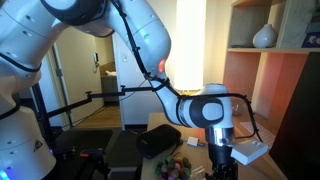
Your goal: Put the charger cable, head and the plastic object onto the floor.
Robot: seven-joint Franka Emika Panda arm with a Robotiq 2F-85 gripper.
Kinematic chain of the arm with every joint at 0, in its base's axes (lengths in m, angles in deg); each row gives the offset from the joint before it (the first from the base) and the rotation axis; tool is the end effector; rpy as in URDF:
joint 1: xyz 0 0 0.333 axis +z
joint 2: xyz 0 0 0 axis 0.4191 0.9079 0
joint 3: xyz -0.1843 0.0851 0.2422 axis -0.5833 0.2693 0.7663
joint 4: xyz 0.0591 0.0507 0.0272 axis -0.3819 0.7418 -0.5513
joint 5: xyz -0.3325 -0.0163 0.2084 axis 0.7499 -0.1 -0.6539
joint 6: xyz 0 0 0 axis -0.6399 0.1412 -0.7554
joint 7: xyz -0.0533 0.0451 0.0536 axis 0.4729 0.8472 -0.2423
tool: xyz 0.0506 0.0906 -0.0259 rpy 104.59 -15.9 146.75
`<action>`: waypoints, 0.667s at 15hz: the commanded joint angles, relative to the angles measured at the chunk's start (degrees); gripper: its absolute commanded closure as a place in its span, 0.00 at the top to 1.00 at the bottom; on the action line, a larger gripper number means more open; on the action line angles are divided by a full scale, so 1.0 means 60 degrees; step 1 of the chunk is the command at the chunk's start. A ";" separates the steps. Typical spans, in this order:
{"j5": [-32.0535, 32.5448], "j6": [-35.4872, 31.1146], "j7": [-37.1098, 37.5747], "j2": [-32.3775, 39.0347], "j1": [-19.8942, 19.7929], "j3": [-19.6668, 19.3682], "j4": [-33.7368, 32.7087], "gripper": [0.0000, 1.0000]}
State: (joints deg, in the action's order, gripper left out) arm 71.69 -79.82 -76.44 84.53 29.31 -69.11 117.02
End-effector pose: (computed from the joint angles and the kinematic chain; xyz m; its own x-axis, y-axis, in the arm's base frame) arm 0.6444 -0.0506 0.1209 -0.5348 0.7611 -0.3672 0.8446 0.4942 -0.2057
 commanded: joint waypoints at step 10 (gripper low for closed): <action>0.1626 0.1983 -0.0881 -0.0718 -0.1069 0.1804 0.1151 0.27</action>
State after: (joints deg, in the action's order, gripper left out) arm 82.16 -65.42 -74.89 84.19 26.66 -62.58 119.50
